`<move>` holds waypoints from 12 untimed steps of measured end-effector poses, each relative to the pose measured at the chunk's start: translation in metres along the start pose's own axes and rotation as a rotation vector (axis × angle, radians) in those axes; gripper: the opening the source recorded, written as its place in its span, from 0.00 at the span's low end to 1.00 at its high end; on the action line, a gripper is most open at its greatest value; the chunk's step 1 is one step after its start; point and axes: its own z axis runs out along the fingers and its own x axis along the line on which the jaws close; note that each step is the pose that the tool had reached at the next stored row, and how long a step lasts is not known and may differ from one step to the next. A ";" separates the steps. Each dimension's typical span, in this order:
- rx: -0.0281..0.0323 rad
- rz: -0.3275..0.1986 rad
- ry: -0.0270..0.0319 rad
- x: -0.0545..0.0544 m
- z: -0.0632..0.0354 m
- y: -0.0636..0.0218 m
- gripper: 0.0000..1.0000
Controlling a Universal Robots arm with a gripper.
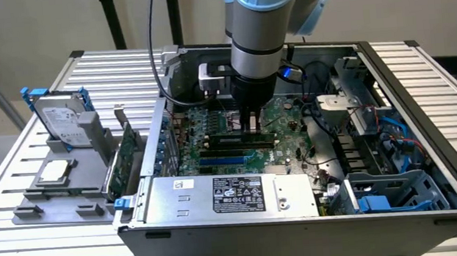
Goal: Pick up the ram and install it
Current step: 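Insert the ram into the slot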
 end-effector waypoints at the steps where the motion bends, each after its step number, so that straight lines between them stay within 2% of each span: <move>1: 0.0000 0.000 0.0001 0.000 0.0001 0.0000 0.13; 12: 0.0001 0.000 0.0016 0.000 0.0014 0.0000 0.13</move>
